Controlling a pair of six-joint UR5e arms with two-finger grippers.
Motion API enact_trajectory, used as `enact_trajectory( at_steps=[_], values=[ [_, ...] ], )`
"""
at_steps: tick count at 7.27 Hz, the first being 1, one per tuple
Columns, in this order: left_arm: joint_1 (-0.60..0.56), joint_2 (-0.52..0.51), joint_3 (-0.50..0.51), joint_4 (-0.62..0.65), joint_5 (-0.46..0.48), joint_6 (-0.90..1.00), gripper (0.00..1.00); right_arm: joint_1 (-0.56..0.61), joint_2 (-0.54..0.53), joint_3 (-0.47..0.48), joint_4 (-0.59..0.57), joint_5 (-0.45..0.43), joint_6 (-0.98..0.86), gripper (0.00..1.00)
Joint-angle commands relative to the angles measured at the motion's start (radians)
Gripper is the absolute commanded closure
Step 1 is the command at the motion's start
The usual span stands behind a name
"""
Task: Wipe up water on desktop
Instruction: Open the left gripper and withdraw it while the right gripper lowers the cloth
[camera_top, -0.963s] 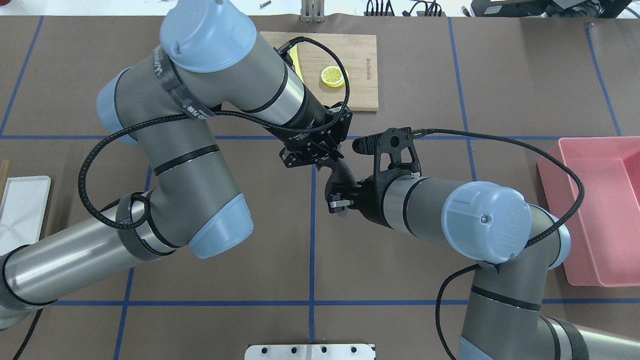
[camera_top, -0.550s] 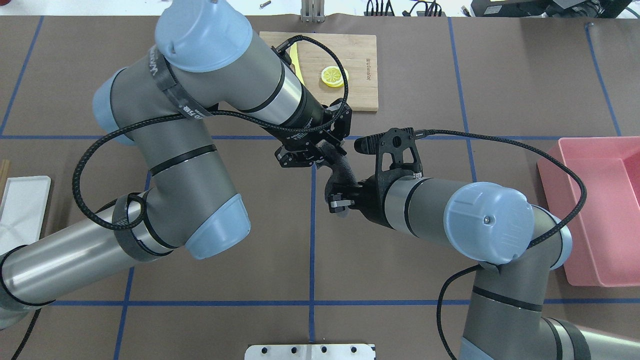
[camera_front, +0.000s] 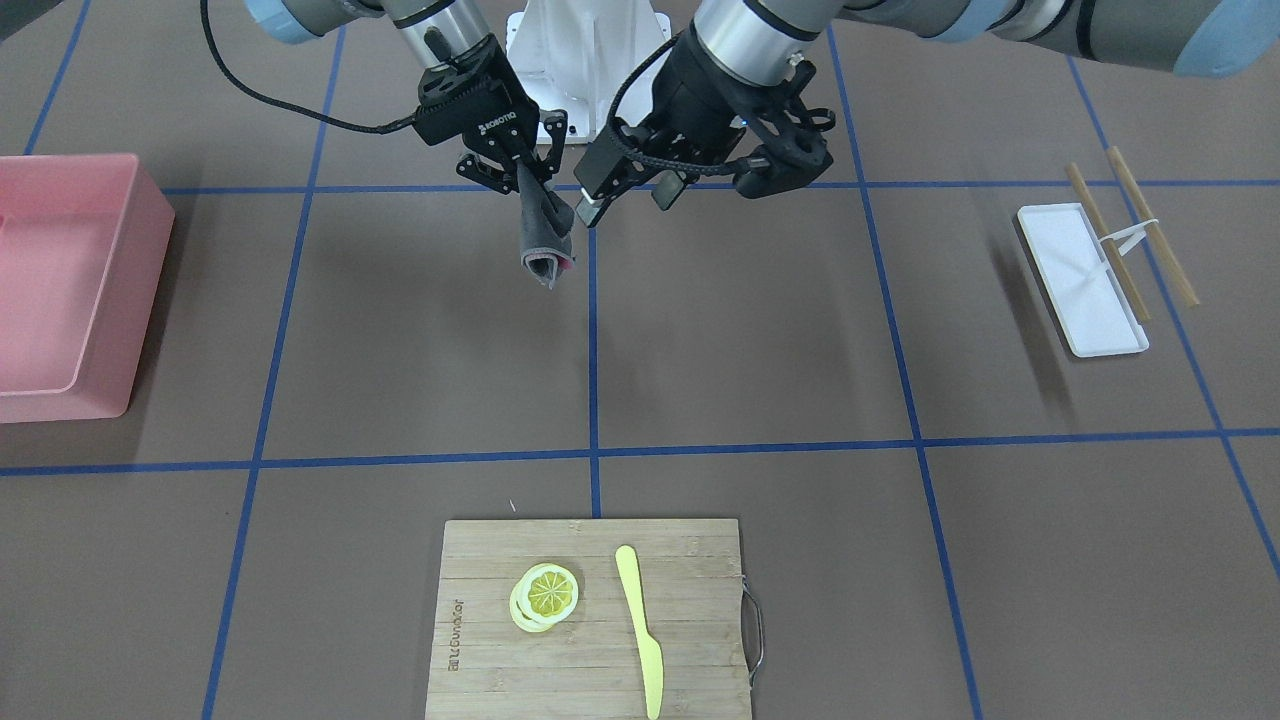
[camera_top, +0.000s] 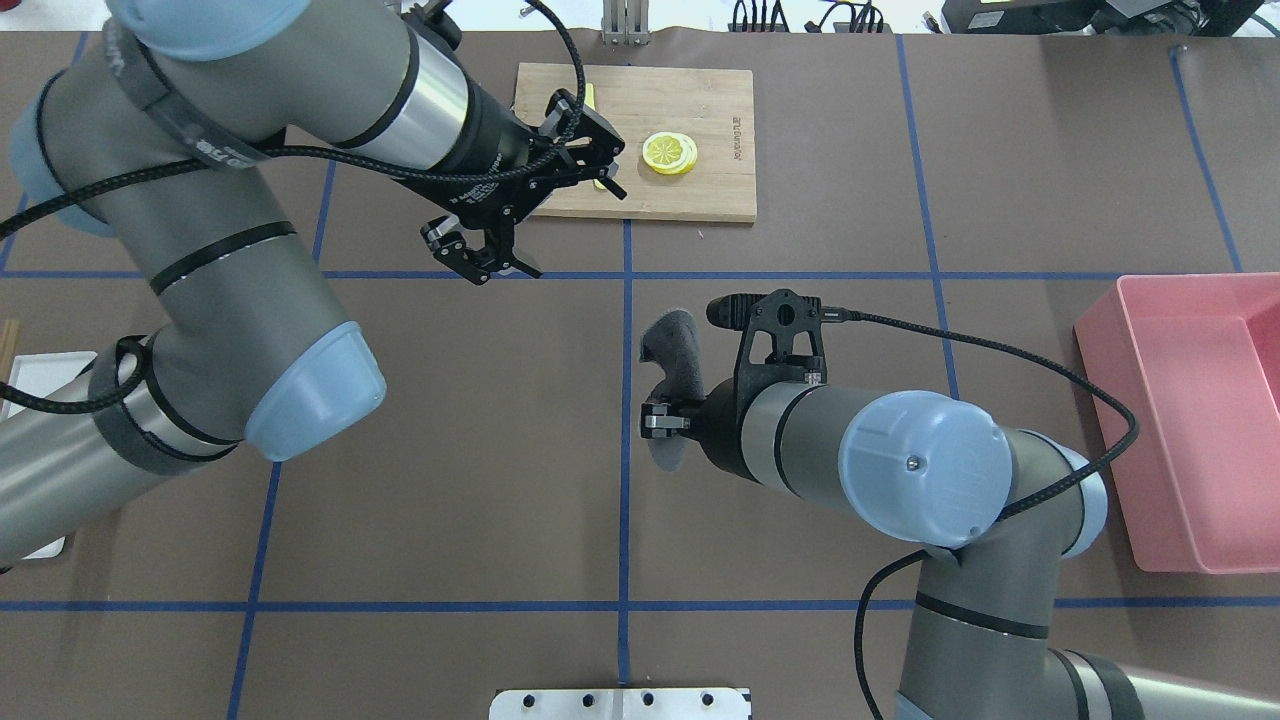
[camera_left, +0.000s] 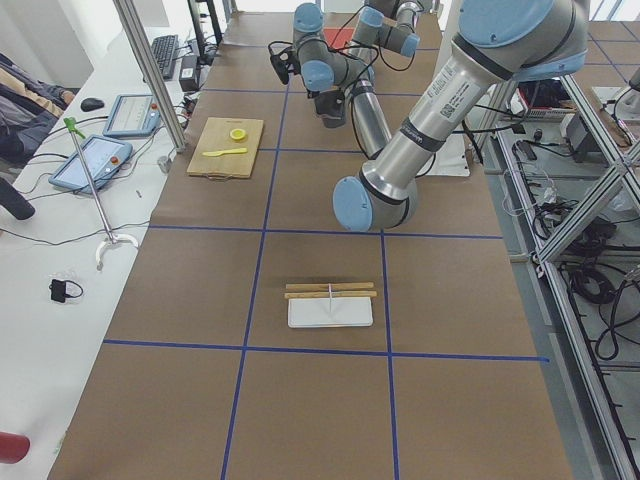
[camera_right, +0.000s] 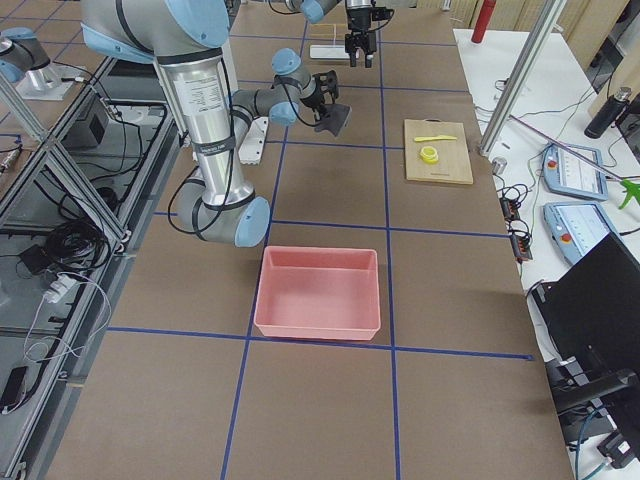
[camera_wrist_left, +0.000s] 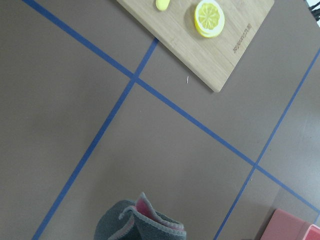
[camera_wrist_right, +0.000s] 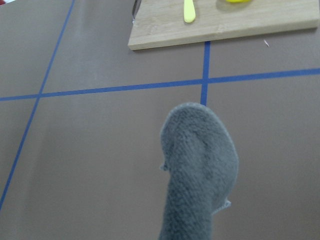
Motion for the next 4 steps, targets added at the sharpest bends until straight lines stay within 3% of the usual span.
enact_trajectory(
  at_steps=[1, 3, 4],
  values=[
    [-0.019, 0.077, -0.065, 0.003, -0.002, 0.013, 0.02, -0.037, 0.104, -0.113, -0.051, -0.001, 0.146, 1.00],
    [-0.069, 0.250, -0.185, 0.005, -0.012, 0.115, 0.02, -0.071, 0.181, -0.167, -0.189, 0.002, 0.229, 1.00],
    [-0.112, 0.291, -0.196, 0.005, -0.037, 0.152, 0.02, -0.090, 0.176, -0.170, -0.229, 0.009, 0.251, 1.00]
  ],
)
